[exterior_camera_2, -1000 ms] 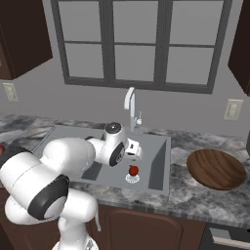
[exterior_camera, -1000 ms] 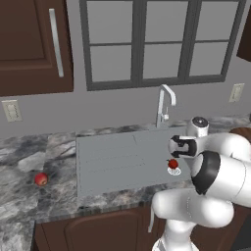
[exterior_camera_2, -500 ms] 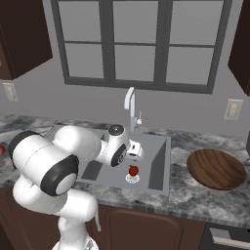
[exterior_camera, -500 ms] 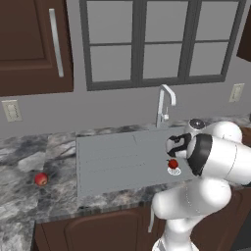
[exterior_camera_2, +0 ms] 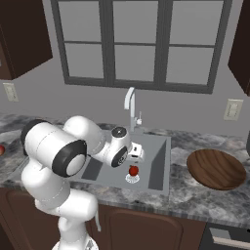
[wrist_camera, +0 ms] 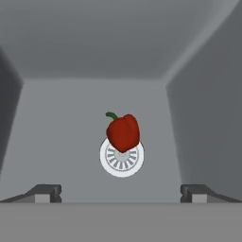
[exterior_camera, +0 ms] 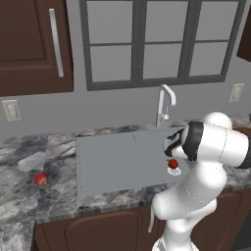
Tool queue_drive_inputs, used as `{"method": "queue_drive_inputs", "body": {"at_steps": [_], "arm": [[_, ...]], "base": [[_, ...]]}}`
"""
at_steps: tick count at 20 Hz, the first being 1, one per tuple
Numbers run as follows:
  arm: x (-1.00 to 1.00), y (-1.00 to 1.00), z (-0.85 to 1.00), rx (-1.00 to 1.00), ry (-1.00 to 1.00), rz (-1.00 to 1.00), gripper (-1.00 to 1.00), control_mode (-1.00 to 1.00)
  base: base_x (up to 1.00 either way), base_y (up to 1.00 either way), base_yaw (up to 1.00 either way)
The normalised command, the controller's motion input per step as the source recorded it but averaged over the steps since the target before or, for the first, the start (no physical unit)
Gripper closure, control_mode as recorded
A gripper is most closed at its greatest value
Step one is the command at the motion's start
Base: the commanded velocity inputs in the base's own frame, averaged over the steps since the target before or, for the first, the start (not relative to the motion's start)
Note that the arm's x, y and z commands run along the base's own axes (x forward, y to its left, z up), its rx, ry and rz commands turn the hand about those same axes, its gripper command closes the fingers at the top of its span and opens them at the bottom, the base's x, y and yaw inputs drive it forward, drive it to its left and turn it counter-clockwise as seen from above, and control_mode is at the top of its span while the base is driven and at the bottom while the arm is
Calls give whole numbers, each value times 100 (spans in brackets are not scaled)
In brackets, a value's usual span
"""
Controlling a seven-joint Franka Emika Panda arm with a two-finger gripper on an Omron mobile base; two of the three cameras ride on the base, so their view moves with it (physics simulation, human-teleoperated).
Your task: Remove the bell pepper and apple from the sink. Then move the bowl and cup from the counter to the sink for washing.
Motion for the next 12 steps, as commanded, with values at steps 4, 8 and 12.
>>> {"method": "queue_drive_inputs", "body": {"at_steps": [4,8,12], "arm": [[19,-3,-20,0,2,3,-100,-100],[20,-4,-19,0,1,3,-100,-100],[20,-2,-20,0,1,2,-100,-100]], "base": [[0,0,0],[0,0,0],[0,0,0]]}}
